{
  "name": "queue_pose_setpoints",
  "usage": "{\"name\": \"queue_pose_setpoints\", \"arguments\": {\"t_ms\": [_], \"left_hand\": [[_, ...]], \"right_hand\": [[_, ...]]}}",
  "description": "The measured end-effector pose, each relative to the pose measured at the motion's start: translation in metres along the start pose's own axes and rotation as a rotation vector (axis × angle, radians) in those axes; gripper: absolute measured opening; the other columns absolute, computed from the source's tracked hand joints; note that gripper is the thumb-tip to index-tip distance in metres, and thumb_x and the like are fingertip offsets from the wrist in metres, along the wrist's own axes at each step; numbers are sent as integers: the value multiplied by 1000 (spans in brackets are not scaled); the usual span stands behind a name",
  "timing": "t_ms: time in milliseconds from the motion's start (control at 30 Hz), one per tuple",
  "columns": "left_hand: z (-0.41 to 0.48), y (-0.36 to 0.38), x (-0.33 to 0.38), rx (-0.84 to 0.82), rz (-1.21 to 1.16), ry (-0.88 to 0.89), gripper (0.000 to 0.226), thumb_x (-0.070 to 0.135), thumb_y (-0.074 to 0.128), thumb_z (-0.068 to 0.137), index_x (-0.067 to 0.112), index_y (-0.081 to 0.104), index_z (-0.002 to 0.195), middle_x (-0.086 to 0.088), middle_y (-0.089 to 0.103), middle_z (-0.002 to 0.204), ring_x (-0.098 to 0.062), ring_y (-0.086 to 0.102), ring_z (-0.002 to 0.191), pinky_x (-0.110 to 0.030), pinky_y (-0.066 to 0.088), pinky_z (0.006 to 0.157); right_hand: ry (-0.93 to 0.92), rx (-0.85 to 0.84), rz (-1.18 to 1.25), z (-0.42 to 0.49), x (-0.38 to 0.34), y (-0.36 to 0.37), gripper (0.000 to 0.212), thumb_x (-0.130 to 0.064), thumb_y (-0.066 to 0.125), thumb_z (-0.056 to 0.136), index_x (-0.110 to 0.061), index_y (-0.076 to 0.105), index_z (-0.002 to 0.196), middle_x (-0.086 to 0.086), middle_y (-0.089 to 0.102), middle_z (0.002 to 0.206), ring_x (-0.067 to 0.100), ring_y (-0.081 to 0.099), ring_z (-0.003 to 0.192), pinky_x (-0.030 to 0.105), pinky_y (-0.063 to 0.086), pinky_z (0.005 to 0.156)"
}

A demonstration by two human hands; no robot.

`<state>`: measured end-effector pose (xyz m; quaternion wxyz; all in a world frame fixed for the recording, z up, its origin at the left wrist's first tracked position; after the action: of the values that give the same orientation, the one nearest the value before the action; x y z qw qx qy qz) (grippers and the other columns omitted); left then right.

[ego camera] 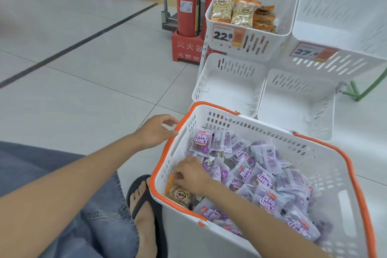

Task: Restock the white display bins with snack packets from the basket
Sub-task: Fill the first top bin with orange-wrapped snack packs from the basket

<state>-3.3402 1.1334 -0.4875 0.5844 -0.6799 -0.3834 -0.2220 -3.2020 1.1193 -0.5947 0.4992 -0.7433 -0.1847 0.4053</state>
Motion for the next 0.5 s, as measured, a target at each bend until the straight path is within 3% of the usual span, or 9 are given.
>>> {"name": "queue_pose_setpoints", "arguments": {"t_ms": [67, 133, 200, 233, 333, 400, 433, 500], "left_hand": [[2, -1, 5, 33, -65, 2, 38, 28, 73, 87, 20, 61, 122, 0, 60, 124, -15, 63, 96, -31, 53, 87], [4, -1, 10, 54, -162, 1, 47, 32, 77, 82, 23, 57, 124, 4, 61, 118, -13, 63, 100, -28, 53, 83], [4, 7, 14, -35, -288, -8, 49, 26, 82, 77, 21, 59, 120, 4, 66, 109, -10, 67, 94, -20, 54, 72], [4, 12, 14, -89, -316, -16, 41, 21, 82, 77, 17, 63, 113, 0, 70, 103, -9, 69, 87, -17, 53, 67], [9, 3, 3, 0, -370, -92, 21, 10, 79, 80, 10, 68, 98, -11, 73, 93, -10, 69, 70, -17, 53, 57], [14, -10, -10, 128, -483, -170, 25, 5, 78, 81, 11, 64, 100, -10, 71, 91, -11, 67, 70, -17, 55, 58], [15, -13, -14, 157, -535, -198, 28, 4, 77, 80, 11, 62, 103, -9, 71, 93, -12, 67, 72, -19, 56, 60], [17, -11, -19, 159, -589, -232, 32, 4, 78, 80, 8, 61, 108, -9, 72, 98, -14, 68, 78, -21, 57, 65]], "right_hand": [[63, 173, 136, 6, 15, -28, 11, -24, 66, 86, -17, 68, 78, 0, 67, 80, 20, 55, 86, 41, 42, 91], [188, 336, 520, 6, 27, -71, 12, -24, 70, 87, -19, 66, 76, 1, 68, 77, 17, 59, 74, 36, 50, 77], [221, 413, 874, 5, 28, -100, 8, -19, 71, 87, -19, 67, 80, 5, 69, 78, 16, 61, 71, 33, 50, 68], [206, 399, 928, 6, 26, -105, 5, -17, 70, 88, -16, 69, 83, 4, 70, 79, 14, 63, 71, 31, 51, 68], [256, 164, 879, 5, 24, -88, 10, -16, 64, 92, -8, 67, 97, 1, 68, 87, 10, 62, 75, 29, 54, 77], [274, -99, 762, 0, 22, -56, 26, -13, 58, 95, -6, 63, 119, 8, 66, 115, 17, 64, 98, 34, 50, 98], [240, -241, 659, -3, 17, -38, 33, -12, 55, 96, -7, 59, 129, 8, 60, 129, 18, 60, 112, 31, 44, 105], [222, -500, 499, -8, 3, 0, 51, -20, 54, 96, -12, 42, 145, 4, 42, 150, 20, 43, 134, 29, 33, 110]]}}
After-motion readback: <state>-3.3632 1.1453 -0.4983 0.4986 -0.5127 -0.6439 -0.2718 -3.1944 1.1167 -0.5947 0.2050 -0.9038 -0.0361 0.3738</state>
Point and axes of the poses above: each hand's wrist, its own z-axis towards the middle knuckle, its own y-axis out of the palm, x = y × z, the point moved 5 cm from there along z, towards the middle knuckle
